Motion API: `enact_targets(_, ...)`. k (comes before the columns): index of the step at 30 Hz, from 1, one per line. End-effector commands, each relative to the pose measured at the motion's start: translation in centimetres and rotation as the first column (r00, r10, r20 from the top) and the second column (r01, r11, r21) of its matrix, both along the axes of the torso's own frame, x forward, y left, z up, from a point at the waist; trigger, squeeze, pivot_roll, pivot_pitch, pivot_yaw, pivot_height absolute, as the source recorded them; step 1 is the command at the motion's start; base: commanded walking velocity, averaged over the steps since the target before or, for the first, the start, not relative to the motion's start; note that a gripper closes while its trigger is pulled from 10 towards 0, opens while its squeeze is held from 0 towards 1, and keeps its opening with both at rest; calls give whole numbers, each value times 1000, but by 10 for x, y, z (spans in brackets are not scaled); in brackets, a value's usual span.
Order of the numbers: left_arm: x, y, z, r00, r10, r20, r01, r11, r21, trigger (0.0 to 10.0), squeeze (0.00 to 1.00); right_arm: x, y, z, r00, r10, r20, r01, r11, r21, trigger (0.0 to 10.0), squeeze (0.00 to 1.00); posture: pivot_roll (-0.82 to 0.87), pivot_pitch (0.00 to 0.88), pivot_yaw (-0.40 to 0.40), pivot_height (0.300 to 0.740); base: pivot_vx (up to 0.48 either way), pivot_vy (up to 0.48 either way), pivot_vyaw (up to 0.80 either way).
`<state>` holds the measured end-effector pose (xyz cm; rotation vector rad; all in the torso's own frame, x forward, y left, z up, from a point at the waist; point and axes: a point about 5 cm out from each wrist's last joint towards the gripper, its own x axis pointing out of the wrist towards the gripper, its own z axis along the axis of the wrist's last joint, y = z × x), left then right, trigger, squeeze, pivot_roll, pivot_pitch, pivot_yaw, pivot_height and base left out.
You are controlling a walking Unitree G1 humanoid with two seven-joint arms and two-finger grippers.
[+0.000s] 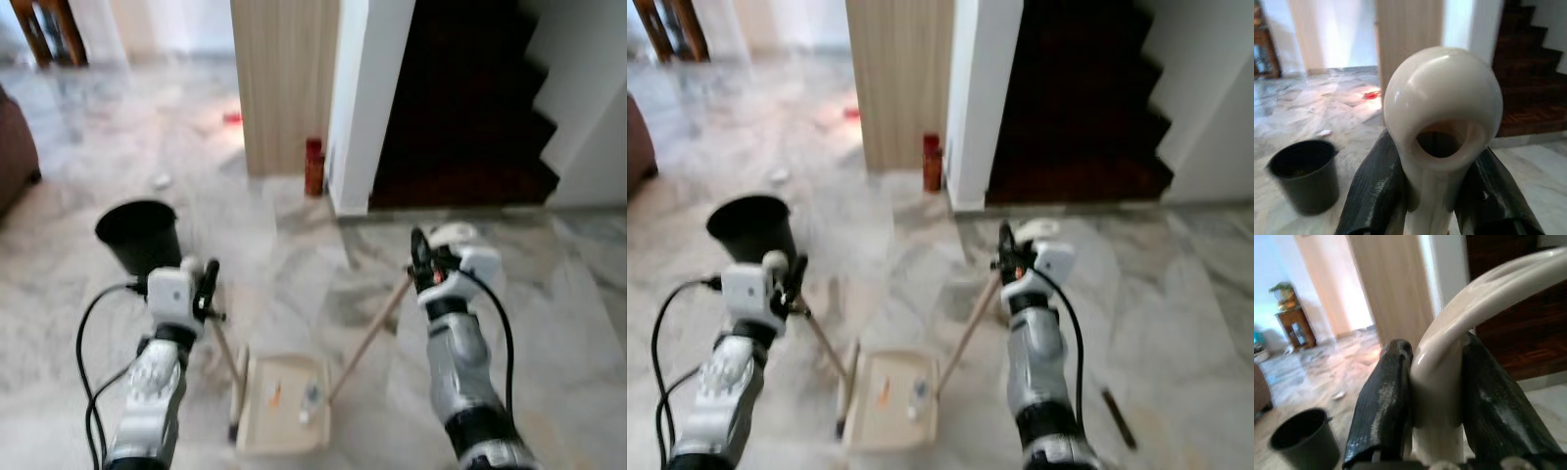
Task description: Sweep floor
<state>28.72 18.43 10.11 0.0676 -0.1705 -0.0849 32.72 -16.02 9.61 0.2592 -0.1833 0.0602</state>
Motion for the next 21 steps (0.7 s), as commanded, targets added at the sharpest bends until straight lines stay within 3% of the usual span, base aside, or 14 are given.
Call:
enact_targets(1, 1, 5, 13, 998, 18, 55, -19, 1000, 20, 10000, 0, 9, 10, 20, 997, 28, 79, -29, 1000, 12, 10000, 0, 48, 0, -30, 740, 0, 469, 0)
enact_targets(21, 0, 5, 13, 998, 20, 52, -21, 1000, 23, 10000, 0, 10, 11, 23, 996, 34, 86, -35, 999, 18, 10000, 0, 53, 0, -36, 740, 0, 476, 0)
